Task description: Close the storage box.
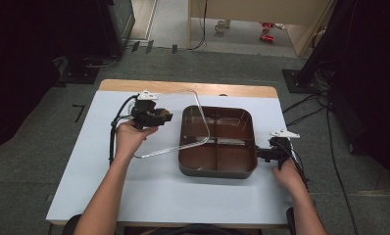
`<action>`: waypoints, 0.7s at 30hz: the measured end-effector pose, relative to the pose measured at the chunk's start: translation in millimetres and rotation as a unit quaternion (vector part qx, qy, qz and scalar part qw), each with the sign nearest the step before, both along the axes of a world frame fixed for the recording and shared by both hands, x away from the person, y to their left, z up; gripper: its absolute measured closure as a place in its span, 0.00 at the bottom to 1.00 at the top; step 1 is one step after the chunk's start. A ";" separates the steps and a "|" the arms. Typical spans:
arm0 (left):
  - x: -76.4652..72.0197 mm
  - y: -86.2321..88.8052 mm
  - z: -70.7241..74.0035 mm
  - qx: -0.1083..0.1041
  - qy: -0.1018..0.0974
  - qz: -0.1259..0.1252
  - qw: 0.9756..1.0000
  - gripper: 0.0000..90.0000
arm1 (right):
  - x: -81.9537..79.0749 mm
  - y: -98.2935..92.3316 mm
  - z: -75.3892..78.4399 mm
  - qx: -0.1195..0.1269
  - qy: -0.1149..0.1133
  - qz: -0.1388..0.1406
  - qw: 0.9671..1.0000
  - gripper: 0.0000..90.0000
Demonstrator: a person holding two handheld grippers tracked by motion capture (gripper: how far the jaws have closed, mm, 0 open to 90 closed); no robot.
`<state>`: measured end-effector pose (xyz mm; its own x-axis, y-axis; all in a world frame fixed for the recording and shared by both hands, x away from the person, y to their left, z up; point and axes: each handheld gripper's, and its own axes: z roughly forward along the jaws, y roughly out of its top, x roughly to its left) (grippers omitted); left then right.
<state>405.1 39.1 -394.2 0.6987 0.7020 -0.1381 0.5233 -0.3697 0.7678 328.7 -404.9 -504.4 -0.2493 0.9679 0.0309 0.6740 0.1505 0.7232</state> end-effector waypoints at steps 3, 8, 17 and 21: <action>-1.4 -10.7 -5.2 0.010 0.006 -0.008 1.000 0.66 | 0.0 -0.1 0.0 -0.001 0.000 0.001 1.000 0.12; -5.7 -24.2 -8.1 0.012 0.003 -0.018 1.000 0.66 | 0.0 -0.1 0.0 -0.001 0.000 0.001 1.000 0.12; -13.3 -49.4 -12.7 0.024 0.000 -0.041 0.999 0.66 | 0.0 -0.1 0.0 0.000 0.000 0.000 1.000 0.12; -18.5 -62.1 -14.7 0.030 -0.002 -0.050 0.998 0.66 | 0.0 0.1 0.1 0.000 0.001 -0.001 1.000 0.12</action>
<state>386.6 -23.0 -408.9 0.7655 0.6364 -0.0946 0.4789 -0.4655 0.7443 328.6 -404.8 -504.4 -0.2476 0.9683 0.0319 0.6750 0.1488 0.7226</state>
